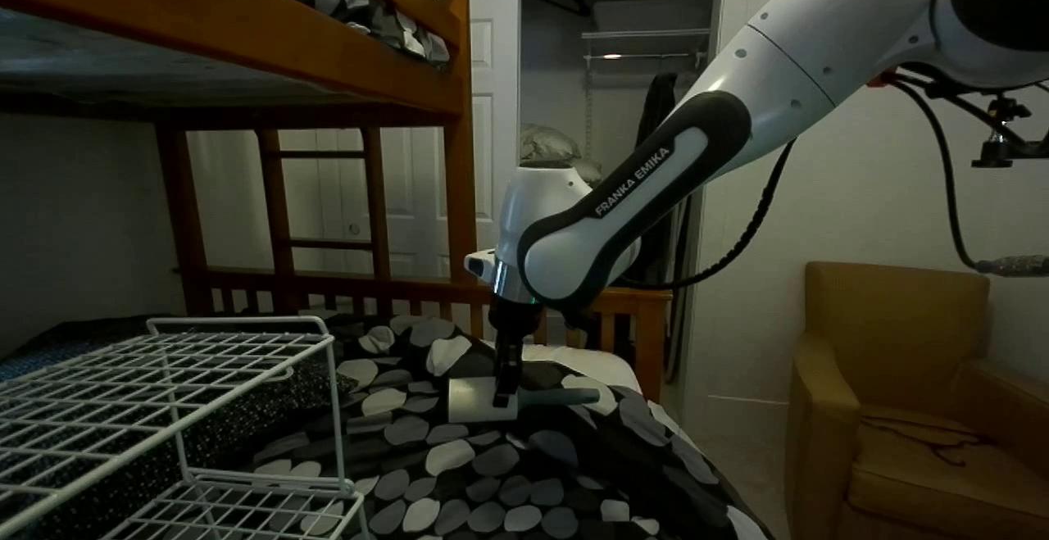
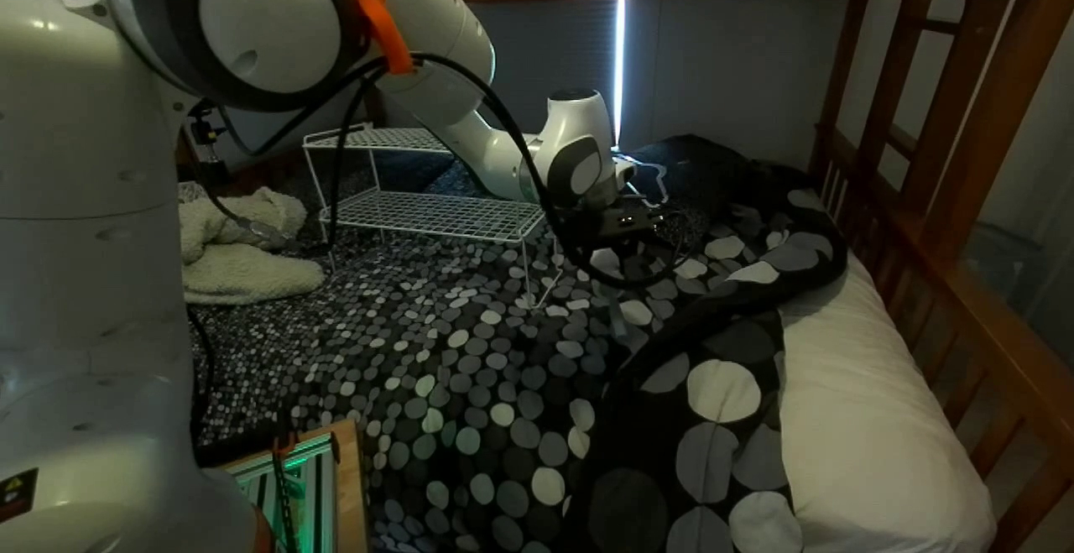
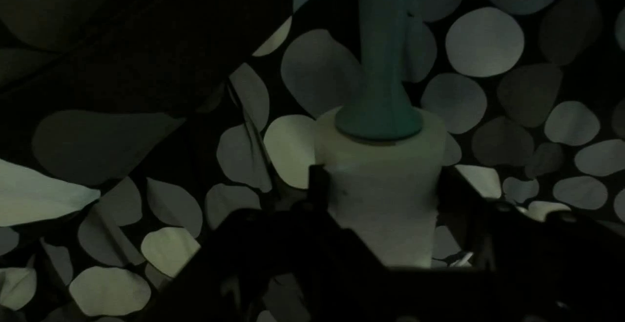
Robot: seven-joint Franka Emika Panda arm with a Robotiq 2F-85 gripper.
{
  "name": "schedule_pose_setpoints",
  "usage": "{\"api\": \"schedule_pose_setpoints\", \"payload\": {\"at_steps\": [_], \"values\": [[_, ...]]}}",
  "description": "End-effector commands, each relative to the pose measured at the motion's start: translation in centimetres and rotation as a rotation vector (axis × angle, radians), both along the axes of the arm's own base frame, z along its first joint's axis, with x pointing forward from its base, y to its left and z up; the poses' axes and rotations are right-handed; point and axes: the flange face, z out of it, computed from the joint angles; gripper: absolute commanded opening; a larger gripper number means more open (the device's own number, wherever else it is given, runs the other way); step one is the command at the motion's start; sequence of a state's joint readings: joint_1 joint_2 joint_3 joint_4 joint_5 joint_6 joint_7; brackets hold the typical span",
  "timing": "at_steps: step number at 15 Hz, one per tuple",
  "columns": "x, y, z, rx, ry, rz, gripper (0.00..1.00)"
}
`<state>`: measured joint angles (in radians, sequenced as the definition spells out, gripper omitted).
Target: Put the lint roller on the right end of the bed then put the comforter over it
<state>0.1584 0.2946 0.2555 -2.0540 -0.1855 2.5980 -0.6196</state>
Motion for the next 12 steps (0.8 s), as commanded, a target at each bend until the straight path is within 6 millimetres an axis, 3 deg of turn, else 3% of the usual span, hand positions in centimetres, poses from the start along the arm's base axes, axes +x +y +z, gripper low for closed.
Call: {"api": "schedule_pose_setpoints", "payload": {"at_steps": [1, 2, 8, 12], "values": [[0.0, 0.1, -0.2, -0.001, 0.004, -0.001, 0.58], [0.1, 0.1, -0.2, -0.001, 0.005, -0.001, 0.33], [4.0, -8.4, 4.2, 0.027, -0.139, -0.198, 0.33], [6.4, -14.6, 5.2, 0.031, -0.199, -0.302, 0.33]]}}
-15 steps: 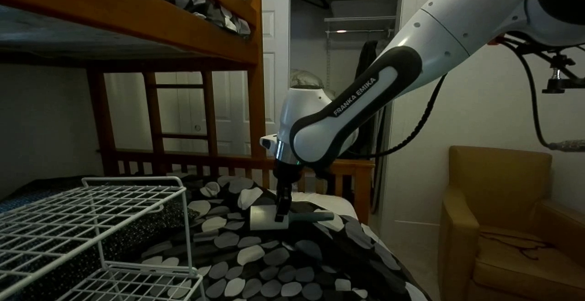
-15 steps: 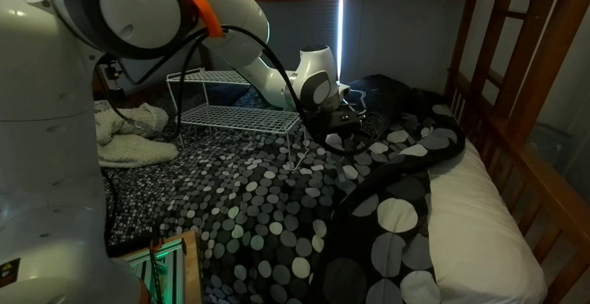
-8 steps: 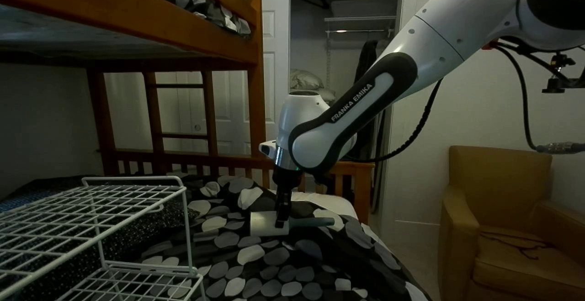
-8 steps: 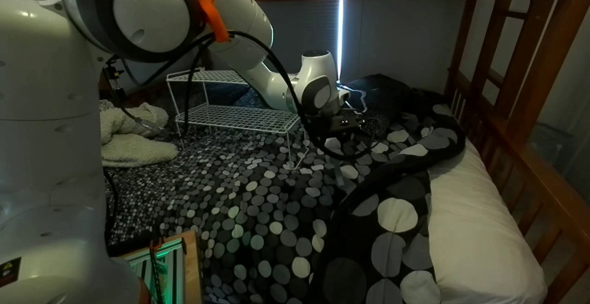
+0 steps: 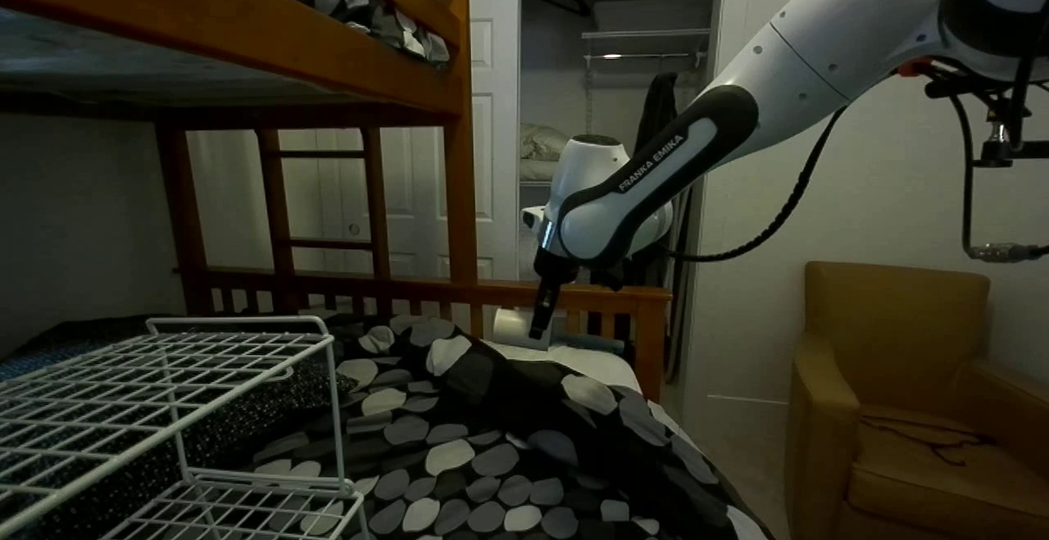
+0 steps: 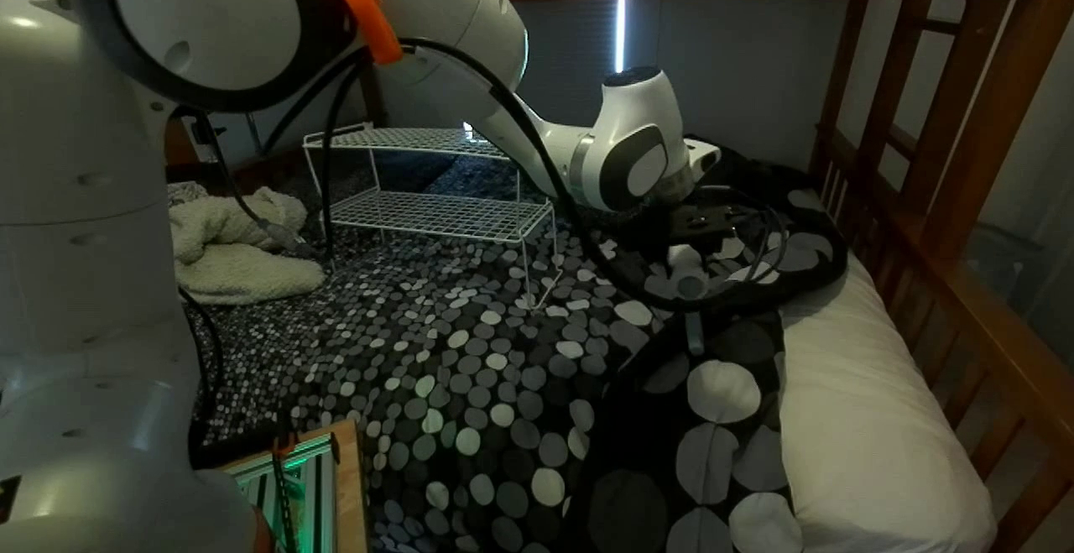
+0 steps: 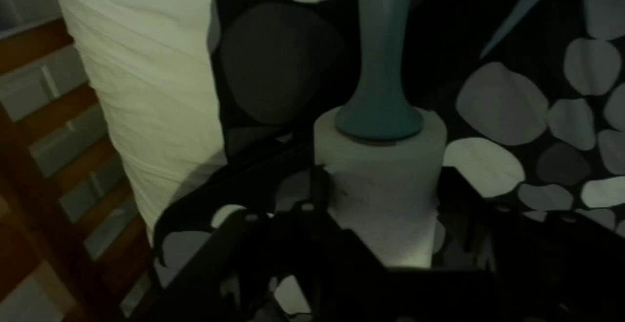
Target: Put the lint roller on the right end of the bed then put the comforter over it
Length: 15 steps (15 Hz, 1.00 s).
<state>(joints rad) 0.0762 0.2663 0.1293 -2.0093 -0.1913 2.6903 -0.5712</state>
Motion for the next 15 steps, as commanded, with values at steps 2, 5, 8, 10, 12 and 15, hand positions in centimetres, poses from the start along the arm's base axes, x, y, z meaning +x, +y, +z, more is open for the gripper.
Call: {"api": "schedule_pose_setpoints", "payload": {"at_steps": [2, 5, 8, 10, 12, 15], "values": [[1.8, -6.1, 0.4, 0.002, -0.041, -0.105, 0.33], [2.8, -9.6, 0.0, 0.025, -0.055, -0.162, 0.33], [3.6, -12.9, -0.4, 0.063, -0.084, -0.212, 0.33], [3.2, -12.4, -0.4, 0.052, -0.069, -0.217, 0.58], [3.6, -13.8, -0.7, 0.063, -0.079, -0.238, 0.58], [3.8, -13.8, -0.8, 0.067, -0.081, -0.240, 0.58]]}}
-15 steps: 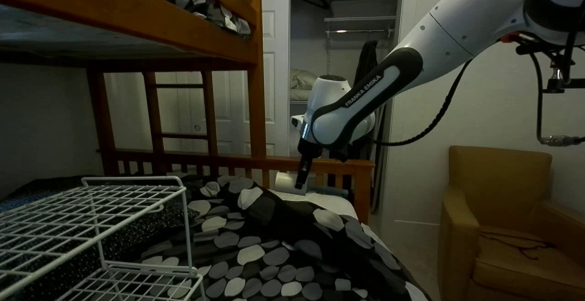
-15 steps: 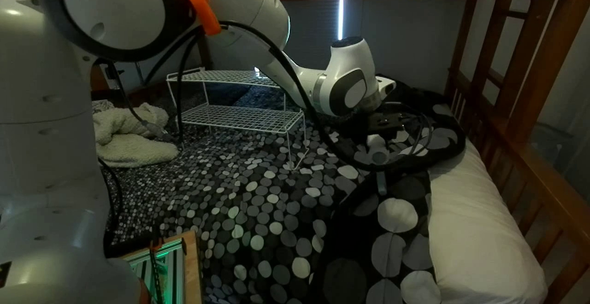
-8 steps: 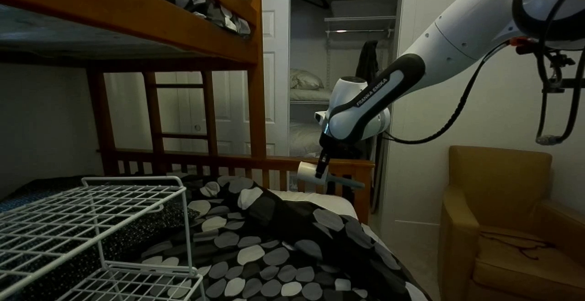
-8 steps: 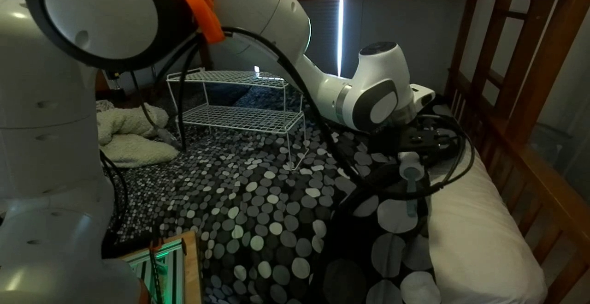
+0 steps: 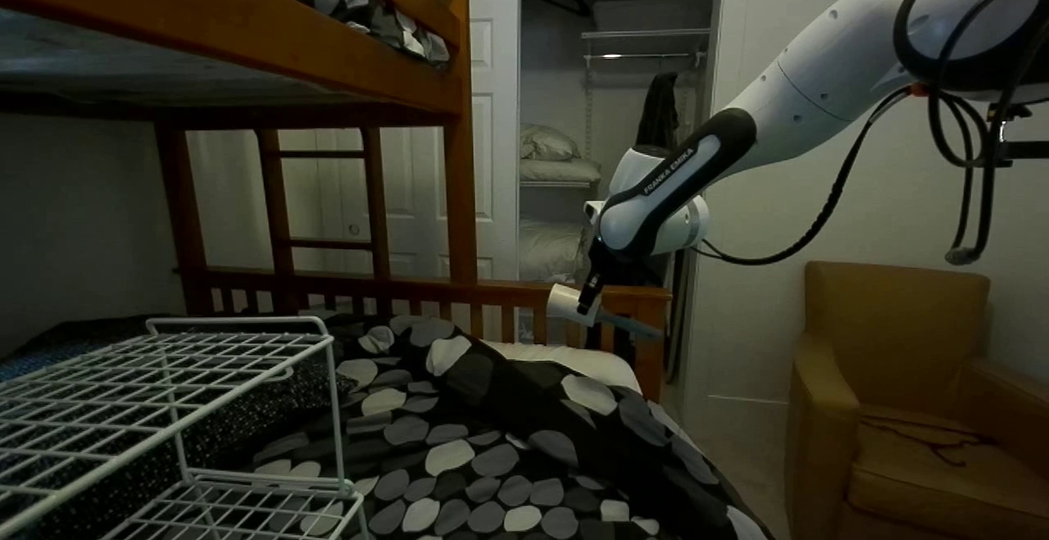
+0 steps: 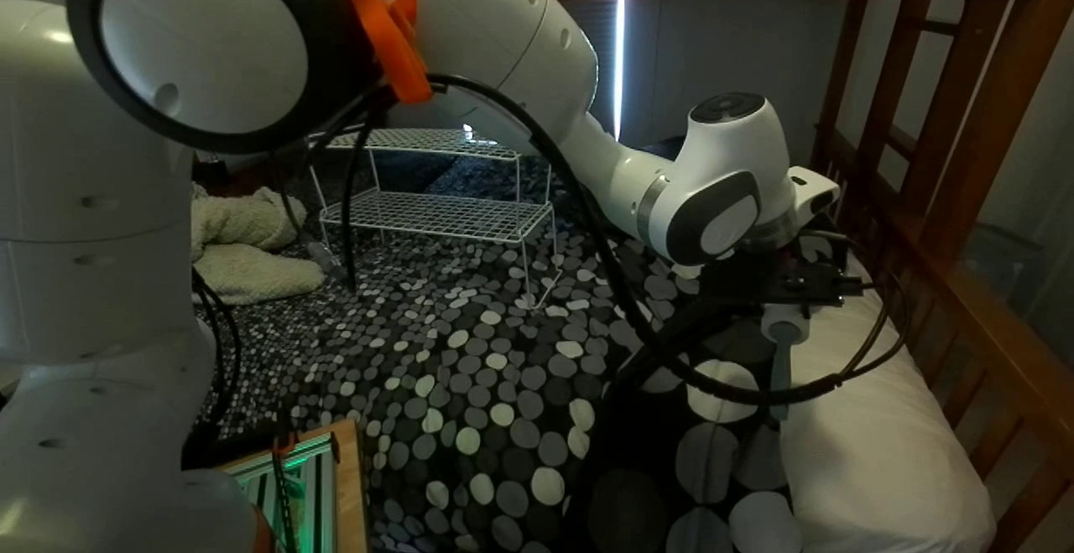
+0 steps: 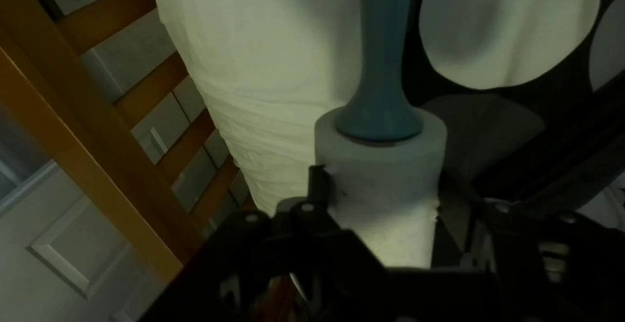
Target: Put the lint roller on the right end of the bed then put the comforter over it
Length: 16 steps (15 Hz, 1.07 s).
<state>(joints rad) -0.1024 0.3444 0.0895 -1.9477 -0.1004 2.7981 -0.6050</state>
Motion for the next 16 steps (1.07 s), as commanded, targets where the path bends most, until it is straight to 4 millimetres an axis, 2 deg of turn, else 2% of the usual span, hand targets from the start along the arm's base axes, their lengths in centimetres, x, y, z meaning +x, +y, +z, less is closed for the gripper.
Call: {"api": "schedule_pose_setpoints", "payload": {"at_steps": [1, 2, 9, 13, 16], "values": [[0.0, 0.2, 0.0, 0.000, -0.001, 0.001, 0.58], [0.0, 0.3, 0.0, 0.001, -0.001, 0.002, 0.33], [4.3, -2.0, -2.6, -0.021, 0.042, 0.068, 0.33], [6.6, -3.3, -4.9, -0.025, 0.059, 0.093, 0.33], [8.0, -3.6, -7.1, -0.010, 0.064, 0.094, 0.33]]}}
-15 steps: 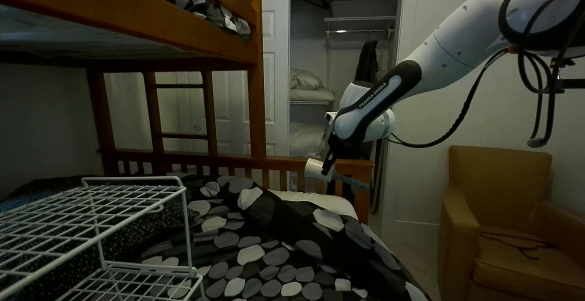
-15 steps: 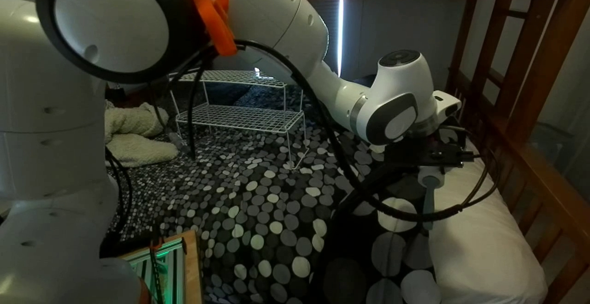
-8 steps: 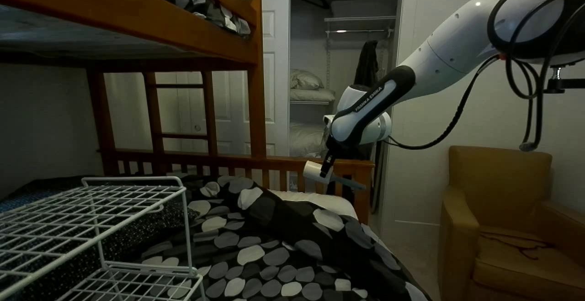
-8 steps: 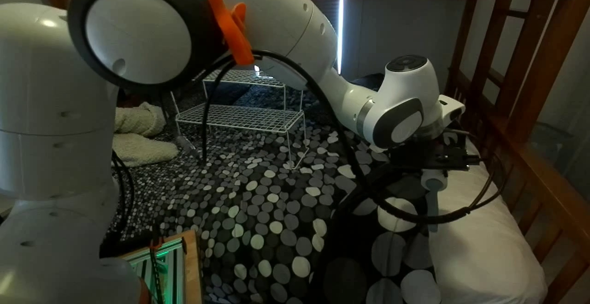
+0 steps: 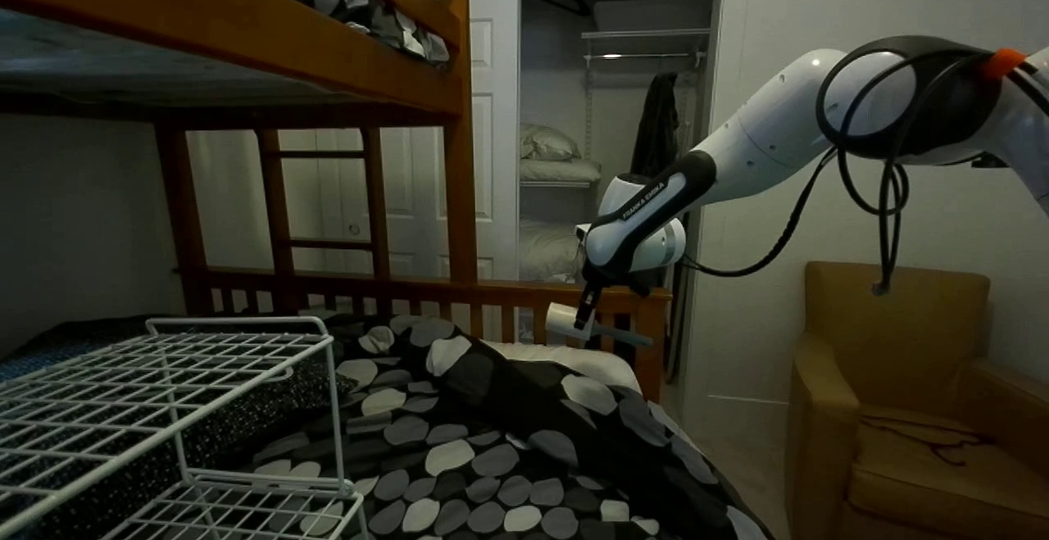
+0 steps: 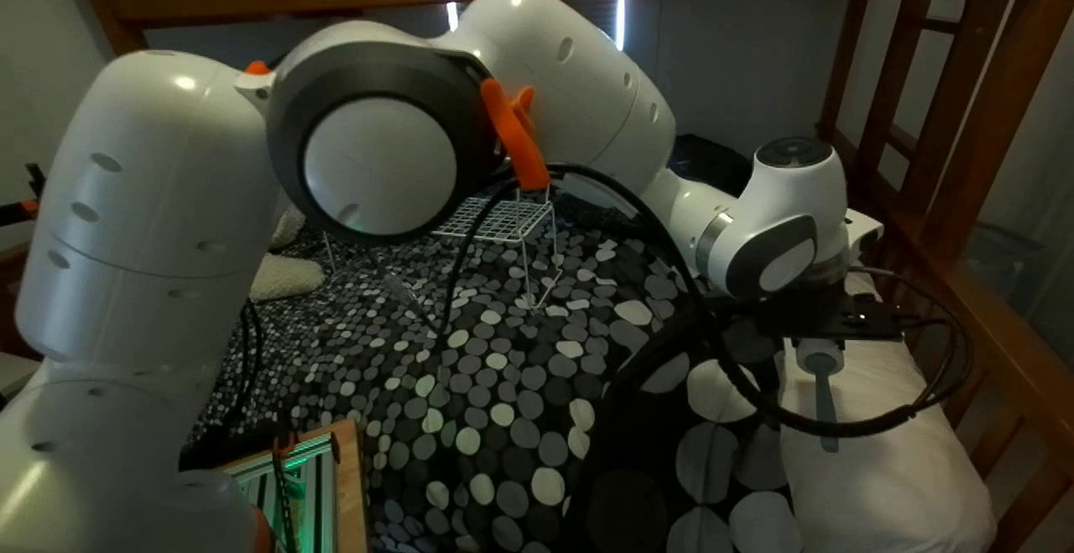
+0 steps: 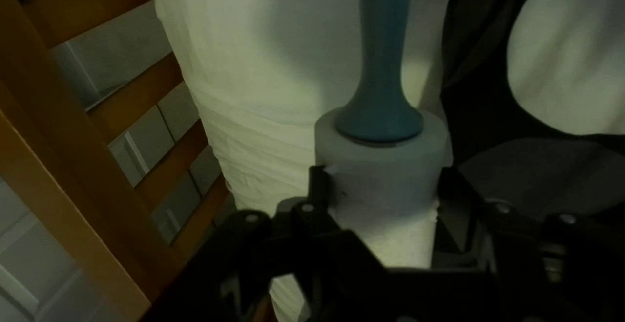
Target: Put the lint roller on the right end of the bed then put the comforter over it
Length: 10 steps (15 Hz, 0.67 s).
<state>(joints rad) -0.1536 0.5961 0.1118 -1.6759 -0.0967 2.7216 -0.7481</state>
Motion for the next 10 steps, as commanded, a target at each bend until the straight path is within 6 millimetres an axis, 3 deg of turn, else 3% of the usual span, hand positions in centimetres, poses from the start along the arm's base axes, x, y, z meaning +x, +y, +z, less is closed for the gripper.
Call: {"api": "schedule_pose_setpoints", "payload": {"at_steps": [1, 5, 10], "values": [[2.2, -0.5, -2.6, 0.035, 0.016, 0.014, 0.33], [3.3, -0.6, -5.5, 0.067, 0.029, 0.007, 0.33], [4.7, -0.8, -7.4, 0.108, 0.018, 0.002, 0.33]]}}
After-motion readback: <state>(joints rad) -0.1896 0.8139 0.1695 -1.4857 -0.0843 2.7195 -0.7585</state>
